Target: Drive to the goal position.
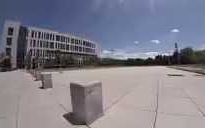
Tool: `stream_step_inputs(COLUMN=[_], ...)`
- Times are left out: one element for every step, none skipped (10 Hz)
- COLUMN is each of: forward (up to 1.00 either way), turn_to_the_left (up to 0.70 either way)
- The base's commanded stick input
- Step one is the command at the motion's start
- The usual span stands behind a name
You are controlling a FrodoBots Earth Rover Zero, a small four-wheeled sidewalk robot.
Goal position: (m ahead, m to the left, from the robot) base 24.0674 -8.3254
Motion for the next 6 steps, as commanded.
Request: stream_step_inputs(forward=[0.43,0.44,0.41,0.36,0.33,0.33], turn_to_the_left=[-0.22,-0.22,-0.25,-0.35,-0.32,-0.30])
